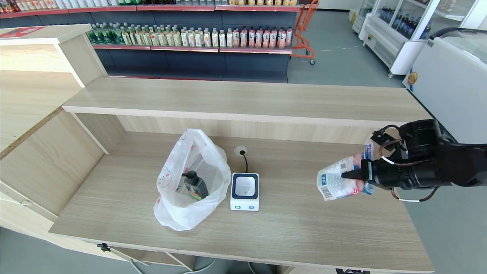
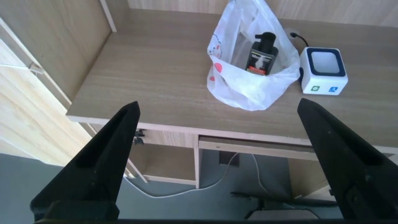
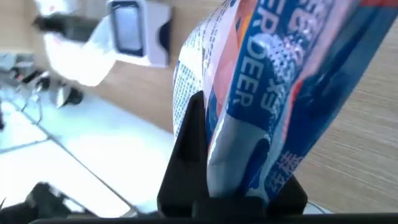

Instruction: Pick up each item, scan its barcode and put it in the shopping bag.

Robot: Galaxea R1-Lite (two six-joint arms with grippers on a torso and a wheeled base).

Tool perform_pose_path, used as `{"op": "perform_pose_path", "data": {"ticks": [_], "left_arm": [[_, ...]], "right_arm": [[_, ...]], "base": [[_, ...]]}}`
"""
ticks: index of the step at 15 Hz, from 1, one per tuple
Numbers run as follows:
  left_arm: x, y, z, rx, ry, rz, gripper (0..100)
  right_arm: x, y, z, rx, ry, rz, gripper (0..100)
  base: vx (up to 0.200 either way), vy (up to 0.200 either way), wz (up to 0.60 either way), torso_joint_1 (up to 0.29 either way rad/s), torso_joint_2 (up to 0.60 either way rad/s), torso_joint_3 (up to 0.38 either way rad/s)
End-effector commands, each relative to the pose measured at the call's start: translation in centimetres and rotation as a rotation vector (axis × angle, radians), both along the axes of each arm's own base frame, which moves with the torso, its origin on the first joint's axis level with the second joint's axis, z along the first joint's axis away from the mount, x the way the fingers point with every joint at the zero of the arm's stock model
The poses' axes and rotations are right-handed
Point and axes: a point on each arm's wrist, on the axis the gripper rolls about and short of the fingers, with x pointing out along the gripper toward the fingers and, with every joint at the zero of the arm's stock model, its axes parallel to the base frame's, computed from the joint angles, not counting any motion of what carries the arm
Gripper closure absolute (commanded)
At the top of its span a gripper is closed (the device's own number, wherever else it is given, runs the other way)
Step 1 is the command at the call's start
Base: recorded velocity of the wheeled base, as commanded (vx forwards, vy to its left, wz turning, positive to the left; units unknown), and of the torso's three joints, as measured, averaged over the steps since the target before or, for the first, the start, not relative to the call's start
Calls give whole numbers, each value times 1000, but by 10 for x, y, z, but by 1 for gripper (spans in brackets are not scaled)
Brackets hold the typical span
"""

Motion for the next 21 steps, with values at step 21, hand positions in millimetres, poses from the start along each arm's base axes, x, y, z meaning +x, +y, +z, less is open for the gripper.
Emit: {"op": "perform_pose_path", "data": {"ticks": [21], "left_arm": [[0, 0, 0, 0, -1, 0, 0]], "right_arm": [[-116, 85, 30, 152, -158, 722, 100]], "base": [[0, 0, 0, 0, 0, 0]]}}
